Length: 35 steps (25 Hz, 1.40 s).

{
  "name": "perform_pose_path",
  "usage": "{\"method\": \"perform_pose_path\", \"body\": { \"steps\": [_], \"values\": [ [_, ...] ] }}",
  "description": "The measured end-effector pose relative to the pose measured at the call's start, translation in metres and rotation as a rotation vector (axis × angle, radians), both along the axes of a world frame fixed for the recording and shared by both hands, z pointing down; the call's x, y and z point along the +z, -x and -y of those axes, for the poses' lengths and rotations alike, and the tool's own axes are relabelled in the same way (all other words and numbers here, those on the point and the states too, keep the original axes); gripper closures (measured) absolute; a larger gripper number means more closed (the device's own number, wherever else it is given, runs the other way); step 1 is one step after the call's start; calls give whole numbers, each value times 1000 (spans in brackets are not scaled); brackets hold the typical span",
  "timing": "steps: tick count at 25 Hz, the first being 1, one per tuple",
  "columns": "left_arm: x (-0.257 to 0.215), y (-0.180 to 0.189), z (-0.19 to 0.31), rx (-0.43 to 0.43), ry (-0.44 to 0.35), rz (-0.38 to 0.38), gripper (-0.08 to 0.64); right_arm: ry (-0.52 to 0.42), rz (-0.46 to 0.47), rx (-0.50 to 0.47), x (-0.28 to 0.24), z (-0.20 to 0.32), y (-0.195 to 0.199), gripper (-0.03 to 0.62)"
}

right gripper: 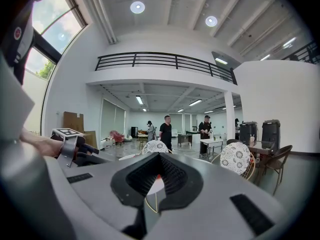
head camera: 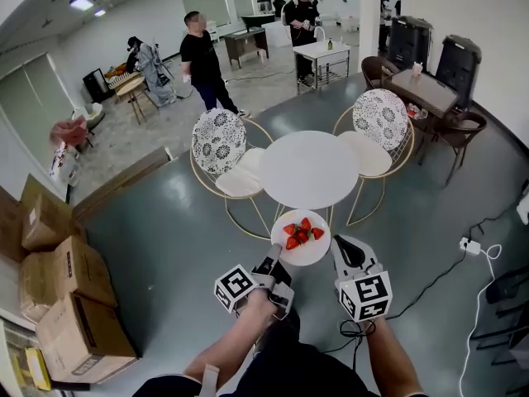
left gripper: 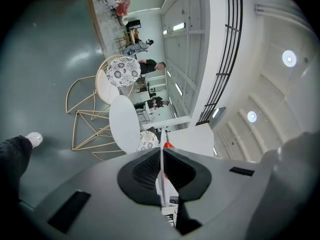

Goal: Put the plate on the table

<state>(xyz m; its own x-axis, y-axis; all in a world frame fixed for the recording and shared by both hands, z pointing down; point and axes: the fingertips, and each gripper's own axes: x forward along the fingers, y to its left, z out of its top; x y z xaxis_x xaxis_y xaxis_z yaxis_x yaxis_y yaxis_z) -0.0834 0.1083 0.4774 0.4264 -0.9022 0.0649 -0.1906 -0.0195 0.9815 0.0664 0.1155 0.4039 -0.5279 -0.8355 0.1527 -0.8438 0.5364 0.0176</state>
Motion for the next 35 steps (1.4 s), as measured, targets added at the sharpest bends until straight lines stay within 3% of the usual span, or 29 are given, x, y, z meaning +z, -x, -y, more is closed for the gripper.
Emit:
{"method": "perform_pose_path", "body": {
  "steps": [25, 35],
  "values": [
    [27, 40, 263, 109, 64, 42, 545, 136, -48, 82, 32, 271, 38, 588],
    [47, 60, 331, 148, 87, 44, 545, 178, -84, 103, 51, 350, 59, 588]
  ]
}}
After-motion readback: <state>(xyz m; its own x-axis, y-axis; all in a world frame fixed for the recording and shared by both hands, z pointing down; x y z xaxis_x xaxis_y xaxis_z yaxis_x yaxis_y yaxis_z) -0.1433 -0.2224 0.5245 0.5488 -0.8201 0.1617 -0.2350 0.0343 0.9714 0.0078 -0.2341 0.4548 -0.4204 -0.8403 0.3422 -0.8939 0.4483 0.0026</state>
